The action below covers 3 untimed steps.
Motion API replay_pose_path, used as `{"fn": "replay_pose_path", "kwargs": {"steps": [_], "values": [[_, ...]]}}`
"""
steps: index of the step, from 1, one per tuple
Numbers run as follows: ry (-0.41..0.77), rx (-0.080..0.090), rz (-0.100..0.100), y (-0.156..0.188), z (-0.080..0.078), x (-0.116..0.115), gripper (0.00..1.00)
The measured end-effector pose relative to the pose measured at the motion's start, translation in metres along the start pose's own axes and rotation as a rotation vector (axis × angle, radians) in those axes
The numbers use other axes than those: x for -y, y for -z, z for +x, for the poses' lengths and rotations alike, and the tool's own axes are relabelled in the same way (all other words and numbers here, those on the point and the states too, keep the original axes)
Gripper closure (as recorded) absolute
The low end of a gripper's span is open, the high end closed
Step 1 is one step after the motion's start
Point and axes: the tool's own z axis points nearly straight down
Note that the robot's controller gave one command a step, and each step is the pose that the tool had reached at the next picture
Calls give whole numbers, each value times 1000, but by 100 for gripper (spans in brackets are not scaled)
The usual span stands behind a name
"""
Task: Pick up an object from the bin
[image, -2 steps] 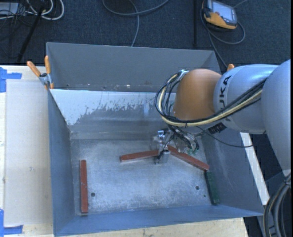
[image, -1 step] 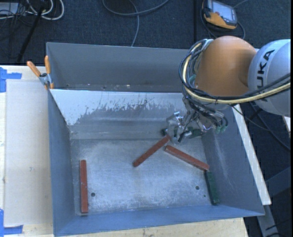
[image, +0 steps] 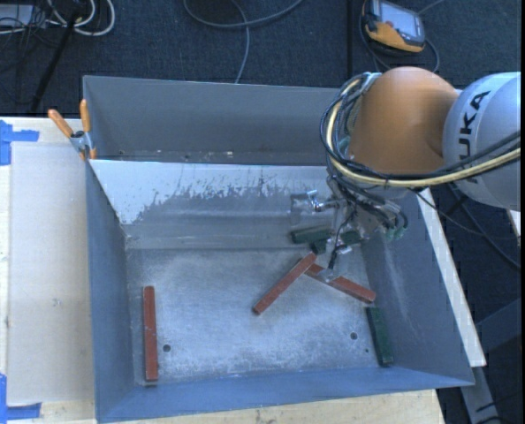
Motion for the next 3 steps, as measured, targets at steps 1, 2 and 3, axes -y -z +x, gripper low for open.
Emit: {"fn": "replay_pose_path", "kwargs": {"steps": [1,2,3], "values": [[113,-9,-3,-123,21,43,0],[111,-2,-1,-118,19,43,100],[150,8,4,111,5,15,100]]}}
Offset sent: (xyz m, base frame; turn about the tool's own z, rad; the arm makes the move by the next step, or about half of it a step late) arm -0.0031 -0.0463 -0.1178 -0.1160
